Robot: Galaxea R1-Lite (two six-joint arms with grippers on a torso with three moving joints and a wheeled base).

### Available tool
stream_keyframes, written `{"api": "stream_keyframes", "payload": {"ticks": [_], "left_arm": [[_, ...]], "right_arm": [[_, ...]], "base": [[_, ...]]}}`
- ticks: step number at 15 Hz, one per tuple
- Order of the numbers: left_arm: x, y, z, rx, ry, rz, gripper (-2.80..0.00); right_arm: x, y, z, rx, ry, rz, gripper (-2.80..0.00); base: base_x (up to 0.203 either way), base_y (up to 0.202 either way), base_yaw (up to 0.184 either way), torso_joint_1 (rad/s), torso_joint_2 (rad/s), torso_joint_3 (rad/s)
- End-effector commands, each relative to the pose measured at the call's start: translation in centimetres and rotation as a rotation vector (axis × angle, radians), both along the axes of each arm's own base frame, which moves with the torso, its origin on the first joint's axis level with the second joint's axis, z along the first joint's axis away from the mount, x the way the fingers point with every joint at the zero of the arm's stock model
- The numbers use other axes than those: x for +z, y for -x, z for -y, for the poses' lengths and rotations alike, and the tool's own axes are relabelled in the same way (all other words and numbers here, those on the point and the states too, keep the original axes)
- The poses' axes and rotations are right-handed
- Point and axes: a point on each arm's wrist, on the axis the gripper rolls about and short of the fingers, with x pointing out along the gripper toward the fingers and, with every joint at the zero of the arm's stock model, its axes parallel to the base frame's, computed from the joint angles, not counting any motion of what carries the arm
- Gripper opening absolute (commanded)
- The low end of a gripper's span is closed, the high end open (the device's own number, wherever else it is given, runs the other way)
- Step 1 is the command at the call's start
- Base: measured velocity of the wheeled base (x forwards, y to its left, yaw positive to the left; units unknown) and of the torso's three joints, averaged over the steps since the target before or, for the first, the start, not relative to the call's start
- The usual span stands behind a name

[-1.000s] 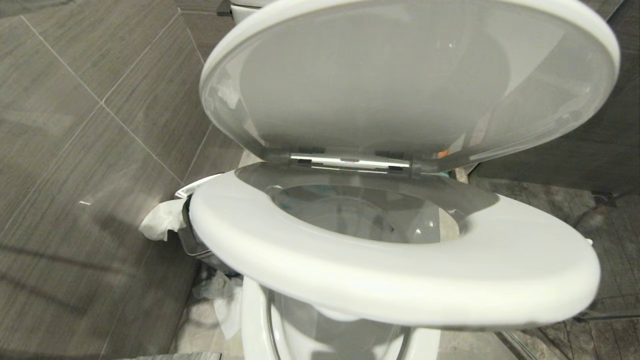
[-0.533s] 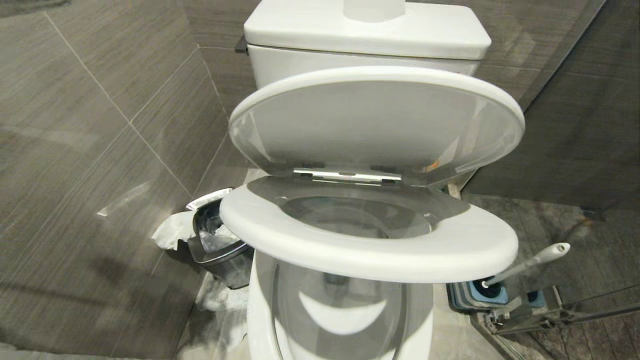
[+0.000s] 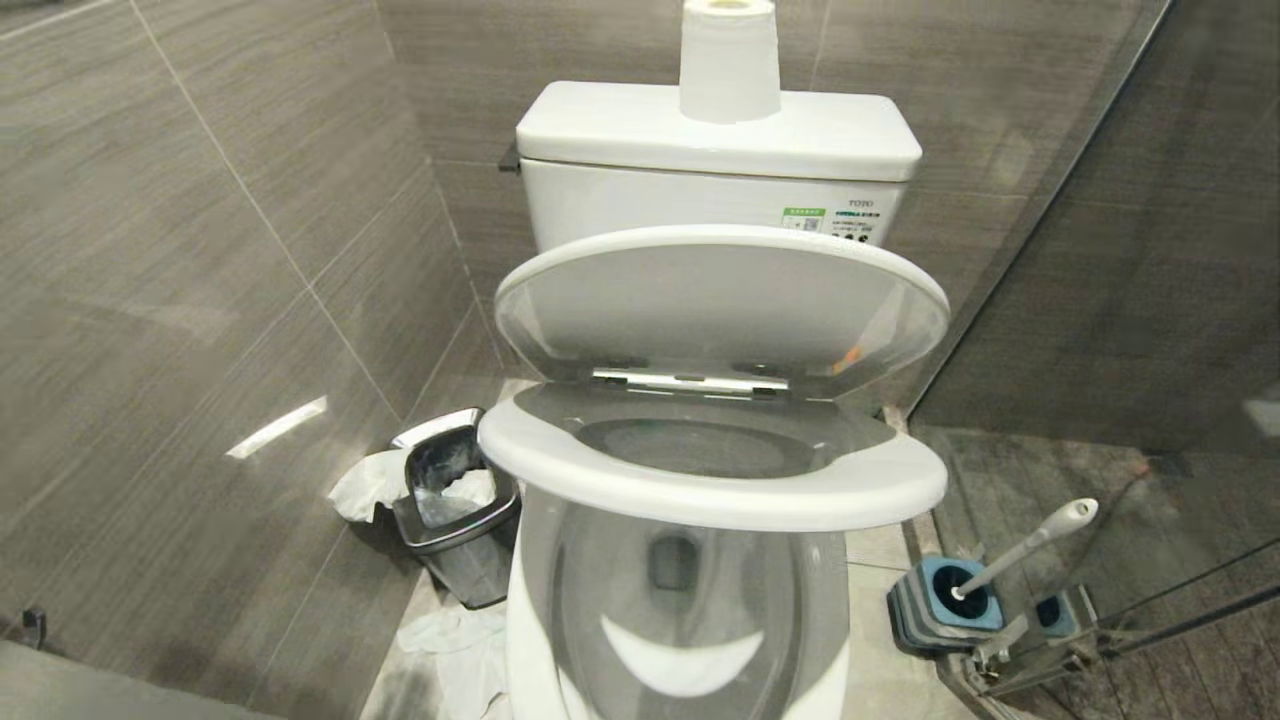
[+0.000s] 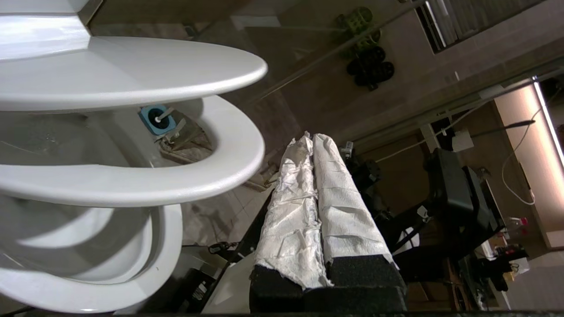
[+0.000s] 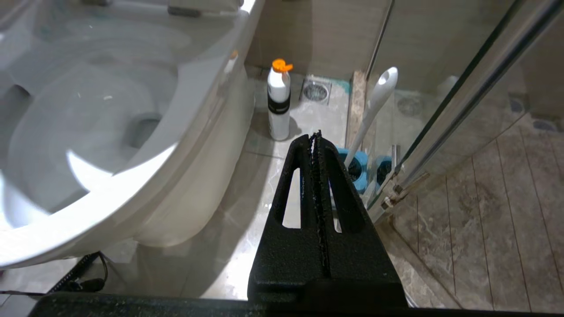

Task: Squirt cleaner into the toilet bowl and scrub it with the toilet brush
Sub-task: Close the toilet lid

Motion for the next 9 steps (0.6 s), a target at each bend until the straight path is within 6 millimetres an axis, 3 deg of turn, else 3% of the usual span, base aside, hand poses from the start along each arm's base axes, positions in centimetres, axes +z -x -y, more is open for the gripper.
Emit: {"api": "stream_keyframes", "payload": {"ticks": [1, 6, 9], "left_arm": [[0.0, 0.9, 0.0, -0.016, 0.002, -0.009, -2.8], [-1.4, 1.3, 0.8, -0.076, -0.025, -0.13, -2.8], [-2.1, -0.3, 1.6, 0.066, -0.188, 0.019, -2.8]], "right_arm": [[0.0, 0.0, 0.0, 0.001, 0.0, 0.0, -2.8], [0.0, 0.0, 0.0, 0.001, 0.0, 0.0, -2.8], [0.0, 0.0, 0.0, 0.001, 0.0, 0.0, -2.8]], "base": [[0.0, 0.0, 0.0, -0.002, 0.01, 0.207], [0.0, 0.0, 0.0, 0.0, 0.0, 0.095], [0.0, 0.0, 0.0, 0.0, 0.0, 0.0]]}}
